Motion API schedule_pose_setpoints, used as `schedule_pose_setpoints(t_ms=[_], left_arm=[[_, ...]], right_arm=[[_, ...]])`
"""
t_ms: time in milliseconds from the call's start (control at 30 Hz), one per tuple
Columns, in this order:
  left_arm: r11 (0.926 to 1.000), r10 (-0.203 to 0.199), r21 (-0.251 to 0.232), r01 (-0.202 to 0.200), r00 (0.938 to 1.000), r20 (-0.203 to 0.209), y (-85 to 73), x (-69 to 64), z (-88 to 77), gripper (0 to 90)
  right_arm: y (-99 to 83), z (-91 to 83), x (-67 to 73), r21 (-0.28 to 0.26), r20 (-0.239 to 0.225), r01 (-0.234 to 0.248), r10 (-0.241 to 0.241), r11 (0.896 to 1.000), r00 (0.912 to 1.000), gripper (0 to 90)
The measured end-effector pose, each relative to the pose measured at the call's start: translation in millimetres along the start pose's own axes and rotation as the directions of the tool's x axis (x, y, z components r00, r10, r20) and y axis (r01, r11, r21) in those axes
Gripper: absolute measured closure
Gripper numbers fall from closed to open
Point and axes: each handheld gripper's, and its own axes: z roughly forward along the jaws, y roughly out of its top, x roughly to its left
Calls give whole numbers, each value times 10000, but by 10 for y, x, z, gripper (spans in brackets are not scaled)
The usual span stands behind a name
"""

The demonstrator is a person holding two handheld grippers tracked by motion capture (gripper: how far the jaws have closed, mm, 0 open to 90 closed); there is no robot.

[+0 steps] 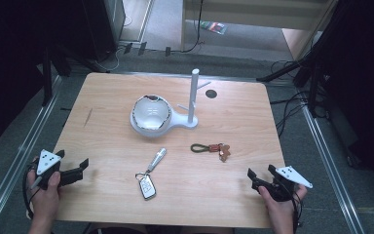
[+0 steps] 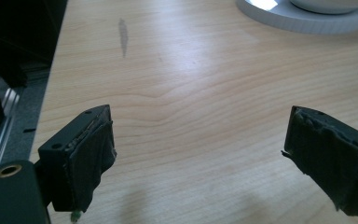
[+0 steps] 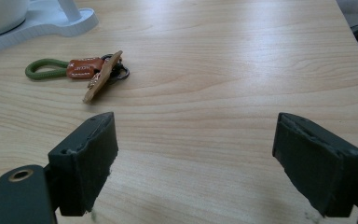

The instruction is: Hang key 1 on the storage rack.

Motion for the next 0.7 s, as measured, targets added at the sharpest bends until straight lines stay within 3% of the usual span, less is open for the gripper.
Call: schedule_pose_setpoints(t_ms=[67,200,433,567,700], left_arm=[[9998,-200,-14,200,9998,-100,1,20,0,89],[10000,-80,-36,79,9999,-106,1,8,3,90],[10000,-82,-2,82,10000,6,-2,2,-2,94],[10000,-44,7,44,10000,86,-2,4,-2,94],[9999,-21,139,18,9999,155,4,3,9,95]], right_arm=[[1,3,-2,25,18,-45,45,10000,10000,161],[6,20,33,143,231,237,-241,9996,9994,197],[73,82,91,882,356,1026,-1061,9908,9937,268],[148,139,144,1487,476,1813,-1902,9721,9806,276],[250,203,186,2090,81,2476,-2549,9460,9669,276]])
